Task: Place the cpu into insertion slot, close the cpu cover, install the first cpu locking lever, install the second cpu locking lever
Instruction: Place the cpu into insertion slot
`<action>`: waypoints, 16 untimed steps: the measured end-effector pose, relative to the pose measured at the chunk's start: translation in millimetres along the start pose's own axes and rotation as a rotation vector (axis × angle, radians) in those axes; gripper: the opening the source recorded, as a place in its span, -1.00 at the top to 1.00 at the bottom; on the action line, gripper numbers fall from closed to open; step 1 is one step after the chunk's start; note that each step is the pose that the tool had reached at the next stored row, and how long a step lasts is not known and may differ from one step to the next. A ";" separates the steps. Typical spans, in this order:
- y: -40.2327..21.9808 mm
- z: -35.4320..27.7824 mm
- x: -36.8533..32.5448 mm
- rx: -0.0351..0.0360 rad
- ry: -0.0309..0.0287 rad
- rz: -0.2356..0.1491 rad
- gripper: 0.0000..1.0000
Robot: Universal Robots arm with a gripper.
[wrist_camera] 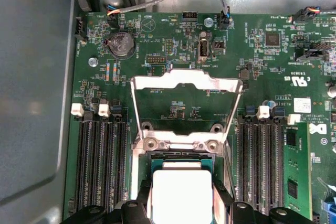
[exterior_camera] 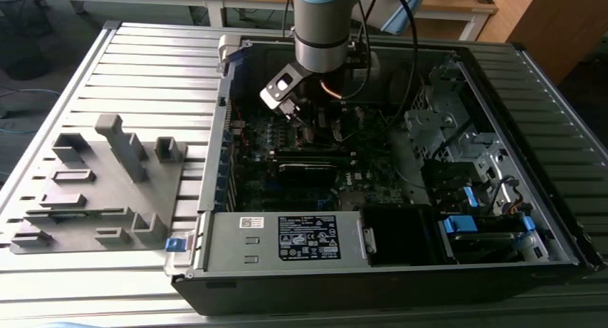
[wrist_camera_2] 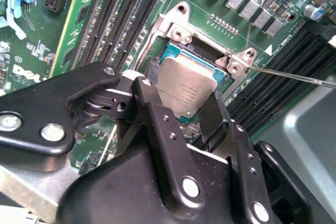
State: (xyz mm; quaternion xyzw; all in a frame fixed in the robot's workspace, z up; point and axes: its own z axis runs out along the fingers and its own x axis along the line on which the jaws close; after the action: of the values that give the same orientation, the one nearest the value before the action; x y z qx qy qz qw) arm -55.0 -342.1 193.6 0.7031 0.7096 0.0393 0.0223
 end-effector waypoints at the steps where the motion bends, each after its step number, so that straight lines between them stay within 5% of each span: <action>1: 0.0 0.0 0.0 0.0001 -0.0001 0.000 -0.08; 16: 0.3 1.5 -0.1 0.0003 0.0007 0.000 -0.08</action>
State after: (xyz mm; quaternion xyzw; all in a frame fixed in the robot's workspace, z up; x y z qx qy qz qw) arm -54.5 -342.2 192.2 0.7031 0.7097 0.0394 0.0220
